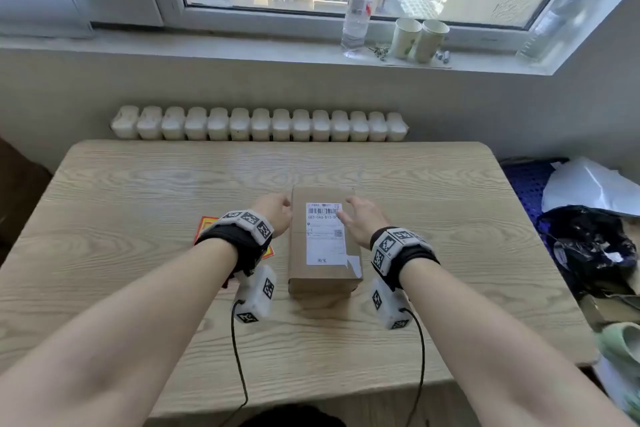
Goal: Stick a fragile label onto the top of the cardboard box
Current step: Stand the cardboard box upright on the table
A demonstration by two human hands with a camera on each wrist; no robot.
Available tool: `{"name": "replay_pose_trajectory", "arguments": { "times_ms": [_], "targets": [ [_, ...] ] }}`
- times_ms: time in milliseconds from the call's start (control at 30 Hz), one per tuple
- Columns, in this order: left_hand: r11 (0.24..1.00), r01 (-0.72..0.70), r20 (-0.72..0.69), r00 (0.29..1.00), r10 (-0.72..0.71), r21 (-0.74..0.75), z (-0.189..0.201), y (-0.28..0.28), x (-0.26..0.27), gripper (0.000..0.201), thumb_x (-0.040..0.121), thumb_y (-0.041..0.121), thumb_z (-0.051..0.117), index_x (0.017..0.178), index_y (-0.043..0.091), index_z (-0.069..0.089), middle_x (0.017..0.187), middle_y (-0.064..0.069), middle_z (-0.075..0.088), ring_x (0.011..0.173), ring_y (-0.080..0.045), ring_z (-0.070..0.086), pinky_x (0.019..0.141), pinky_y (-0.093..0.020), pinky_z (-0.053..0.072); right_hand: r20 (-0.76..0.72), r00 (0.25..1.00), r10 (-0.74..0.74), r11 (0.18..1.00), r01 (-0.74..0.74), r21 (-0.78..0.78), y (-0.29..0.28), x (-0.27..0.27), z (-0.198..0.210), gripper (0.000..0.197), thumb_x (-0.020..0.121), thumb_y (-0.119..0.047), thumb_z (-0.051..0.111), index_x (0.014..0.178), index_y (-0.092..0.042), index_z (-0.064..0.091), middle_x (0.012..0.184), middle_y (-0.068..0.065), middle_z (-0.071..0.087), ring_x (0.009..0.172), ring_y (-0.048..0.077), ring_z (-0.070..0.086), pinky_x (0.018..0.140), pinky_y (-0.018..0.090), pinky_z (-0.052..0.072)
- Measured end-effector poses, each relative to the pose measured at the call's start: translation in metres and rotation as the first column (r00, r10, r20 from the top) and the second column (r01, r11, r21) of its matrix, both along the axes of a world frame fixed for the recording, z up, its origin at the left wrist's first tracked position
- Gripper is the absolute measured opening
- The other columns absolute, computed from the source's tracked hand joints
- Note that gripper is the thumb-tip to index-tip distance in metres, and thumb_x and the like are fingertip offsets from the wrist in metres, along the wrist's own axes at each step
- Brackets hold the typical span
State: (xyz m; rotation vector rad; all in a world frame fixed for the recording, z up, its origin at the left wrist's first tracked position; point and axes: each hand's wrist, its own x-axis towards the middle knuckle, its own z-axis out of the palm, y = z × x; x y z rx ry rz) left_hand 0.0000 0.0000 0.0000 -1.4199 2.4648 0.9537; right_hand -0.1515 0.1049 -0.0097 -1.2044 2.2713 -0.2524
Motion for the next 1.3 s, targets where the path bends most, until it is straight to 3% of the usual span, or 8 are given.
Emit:
{"name": "replay_pose_trajectory", "arguments": {
  "times_ms": [233,367,533,733,900,1033,1200,1299],
  "targets": [
    [0.989,-0.046,-0.031,0.998,0.051,0.144,-0.028,0.006,0.004,0.044,0.094,0.019,0.046,0.137,0.008,0.045,0.141,-0.018,0.050,0.129,-0.030,0.048,0.104,-0.034,0.039,0.078,0.994,-0.077,0.997,0.077,0.003,0.009,0.000,-0.026,0.059,0.093,-0.031,0.049,0.144,-0.012,0.028,0.152,0.008,0.033,0.140,0.023,0.030,0.114,0.036,0.024],
    [0.980,-0.067,-0.048,0.996,0.078,0.186,-0.047,0.013,0.004,0.037,0.092,0.017,0.047,0.125,0.002,0.054,0.128,-0.022,0.059,0.110,-0.031,0.057,0.089,-0.036,0.046,0.177,0.966,-0.186,0.982,0.190,-0.004,0.013,-0.004,-0.037,0.067,0.087,-0.030,0.059,0.145,-0.017,0.027,0.149,0.005,0.039,0.135,0.023,0.039,0.112,0.036,0.032],
    [0.972,-0.075,-0.085,0.992,0.096,0.221,-0.060,0.021,0.000,0.032,0.092,0.012,0.046,0.120,0.001,0.057,0.125,-0.019,0.062,0.116,-0.033,0.057,0.095,-0.037,0.046,0.406,0.847,-0.344,0.927,0.376,0.001,0.016,-0.006,-0.045,0.064,0.081,-0.019,0.065,0.139,-0.023,0.037,0.128,-0.005,0.057,0.115,0.021,0.057,0.100,0.040,0.047],
    [0.915,-0.178,-0.174,0.951,0.254,0.362,-0.060,0.019,0.000,0.033,0.092,0.008,0.045,0.121,0.006,0.059,0.123,-0.015,0.064,0.111,-0.032,0.060,0.096,-0.041,0.051,0.550,0.738,-0.392,0.883,0.469,0.000,0.018,-0.006,-0.042,0.056,0.084,-0.005,0.062,0.137,-0.012,0.043,0.126,0.012,0.061,0.106,0.024,0.062,0.085,0.032,0.051],
    [0.869,-0.237,-0.260,0.891,0.373,0.434,-0.046,0.016,0.000,0.038,0.095,0.011,0.042,0.132,0.010,0.050,0.119,-0.017,0.063,0.103,-0.032,0.063,0.096,-0.048,0.051,0.614,0.694,-0.376,0.859,0.510,-0.049,0.018,-0.010,-0.034,0.068,0.079,-0.002,0.066,0.140,-0.015,0.040,0.129,0.012,0.059,0.113,0.026,0.060,0.097,0.046,0.050],
    [0.726,-0.301,-0.296,0.767,0.570,0.618,-0.020,0.013,-0.005,0.027,0.097,0.015,0.040,0.119,0.008,0.054,0.103,-0.014,0.056,0.085,-0.027,0.055,0.077,-0.036,0.049,0.651,0.672,-0.353,0.835,0.540,-0.105,0.014,-0.016,-0.020,0.060,0.078,0.001,0.066,0.134,-0.011,0.048,0.128,0.013,0.058,0.109,0.023,0.059,0.096,0.048,0.050],
    [0.606,-0.320,-0.301,0.645,0.702,0.728,0.010,0.003,-0.006,0.023,0.097,0.026,0.038,0.083,0.013,0.052,0.083,-0.006,0.056,0.067,-0.016,0.052,0.064,-0.029,0.043,0.774,0.524,-0.355,0.755,0.649,-0.093,0.003,-0.021,-0.001,0.029,0.084,-0.034,0.063,0.107,-0.017,0.056,0.122,0.008,0.060,0.108,0.025,0.058,0.097,0.038,0.048],
    [0.586,-0.327,-0.339,0.571,0.748,0.741,0.021,-0.004,-0.006,0.039,0.098,0.039,0.031,0.103,0.010,0.057,0.086,-0.011,0.061,0.077,-0.023,0.059,0.074,-0.034,0.049,0.850,0.448,-0.278,0.738,0.666,-0.110,-0.001,-0.023,0.013,0.042,0.090,-0.045,0.048,0.122,-0.019,0.054,0.120,0.004,0.058,0.110,0.025,0.057,0.101,0.037,0.044]
  ]
}}
